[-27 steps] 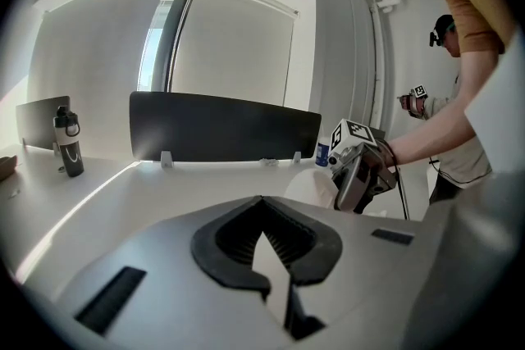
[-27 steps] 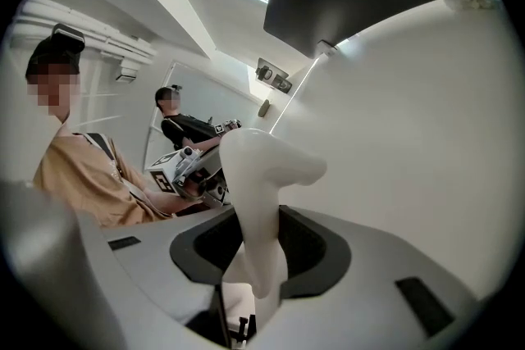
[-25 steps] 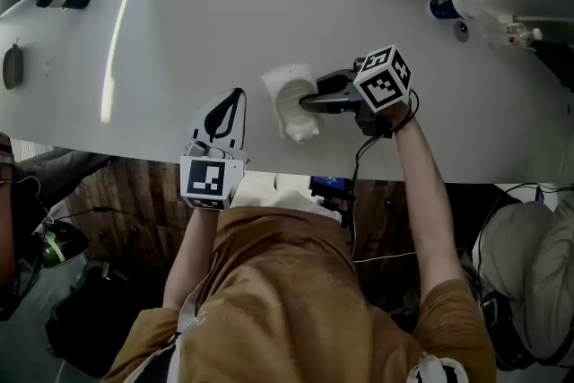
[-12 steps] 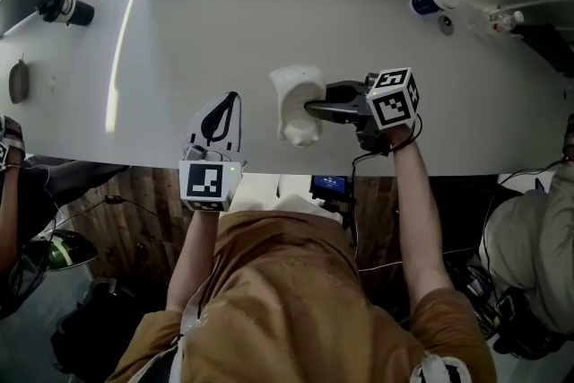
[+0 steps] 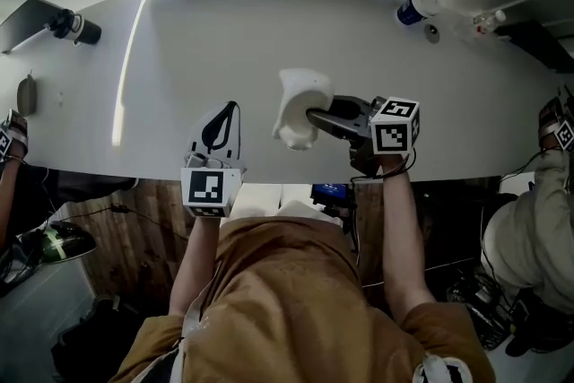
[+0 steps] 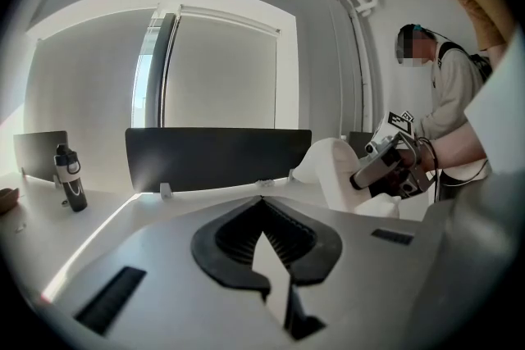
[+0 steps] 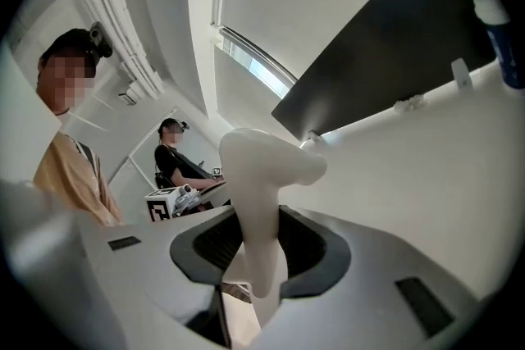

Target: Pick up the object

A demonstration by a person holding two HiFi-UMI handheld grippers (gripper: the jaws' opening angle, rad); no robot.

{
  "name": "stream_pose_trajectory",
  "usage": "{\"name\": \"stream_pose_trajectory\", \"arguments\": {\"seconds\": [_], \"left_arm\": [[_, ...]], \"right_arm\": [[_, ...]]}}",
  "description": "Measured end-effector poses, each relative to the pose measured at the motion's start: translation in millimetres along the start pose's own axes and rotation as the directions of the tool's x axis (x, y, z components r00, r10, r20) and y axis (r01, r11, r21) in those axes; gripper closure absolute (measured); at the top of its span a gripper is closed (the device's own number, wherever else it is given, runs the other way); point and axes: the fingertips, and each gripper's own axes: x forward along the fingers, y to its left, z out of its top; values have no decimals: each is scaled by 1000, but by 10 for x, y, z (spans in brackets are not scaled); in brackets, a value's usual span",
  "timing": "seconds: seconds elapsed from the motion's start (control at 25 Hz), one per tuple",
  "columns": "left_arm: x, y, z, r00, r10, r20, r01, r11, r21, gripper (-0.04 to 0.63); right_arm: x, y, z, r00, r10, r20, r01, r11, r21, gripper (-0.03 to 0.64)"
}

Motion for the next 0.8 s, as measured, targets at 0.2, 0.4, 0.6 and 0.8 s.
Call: {"name": "stream_pose_trajectory", "arguments": {"seconds": [0.2, 0.4, 0.6, 0.8], "left_arm": [[-28, 1, 90, 1000, -1, 13, 1, 1000, 10, 589], [-33, -71, 172, 1000, -8, 26, 7, 1000, 29, 589], [-30, -93, 219, 999, -4, 35, 3, 999, 35, 589], [-83, -86, 288, 999, 7, 49, -9, 1000, 30, 589]], "right_arm": [[-123, 122, 220, 990, -90, 105, 97, 993, -61, 479], [-335, 173, 478, 952, -193, 238, 225, 967, -117, 479], [-431, 202, 580, 938, -214, 272, 259, 955, -142, 479], [-449, 284, 593, 924, -236, 300, 293, 942, -163, 479]]}}
